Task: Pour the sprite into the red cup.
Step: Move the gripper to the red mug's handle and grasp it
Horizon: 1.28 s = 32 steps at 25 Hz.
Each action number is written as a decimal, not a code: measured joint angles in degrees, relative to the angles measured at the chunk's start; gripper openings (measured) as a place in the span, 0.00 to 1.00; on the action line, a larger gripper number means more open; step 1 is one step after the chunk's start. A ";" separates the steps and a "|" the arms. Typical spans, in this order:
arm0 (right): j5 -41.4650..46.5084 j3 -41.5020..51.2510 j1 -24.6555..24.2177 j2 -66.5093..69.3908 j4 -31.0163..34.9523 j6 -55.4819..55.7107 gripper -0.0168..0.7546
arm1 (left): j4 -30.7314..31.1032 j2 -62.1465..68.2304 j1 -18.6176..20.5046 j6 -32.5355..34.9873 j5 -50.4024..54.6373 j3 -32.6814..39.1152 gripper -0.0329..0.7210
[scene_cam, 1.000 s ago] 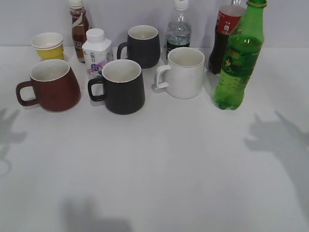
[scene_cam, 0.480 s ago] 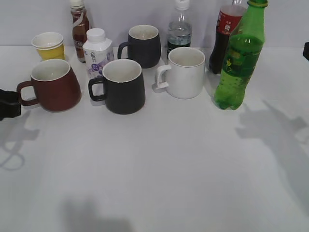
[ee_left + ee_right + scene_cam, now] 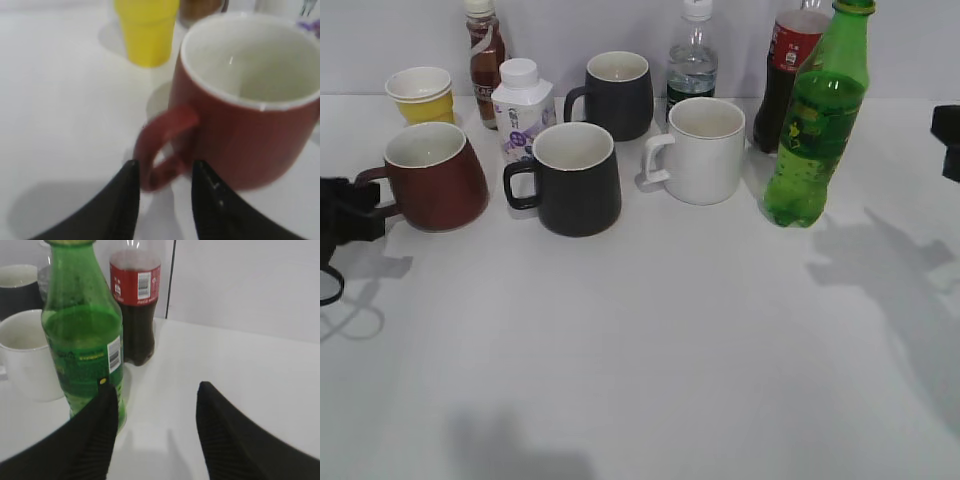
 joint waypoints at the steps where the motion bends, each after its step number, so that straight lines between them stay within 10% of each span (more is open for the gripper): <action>1: -0.05 0.00 0.00 0.50 0.00 0.00 0.52 | -0.45 0.41 0.00 1.96 -1.84 0.00 0.42; 32: -1.94 0.01 0.00 3.99 0.00 0.00 0.51 | -7.90 17.72 0.06 6.59 -29.49 0.09 0.38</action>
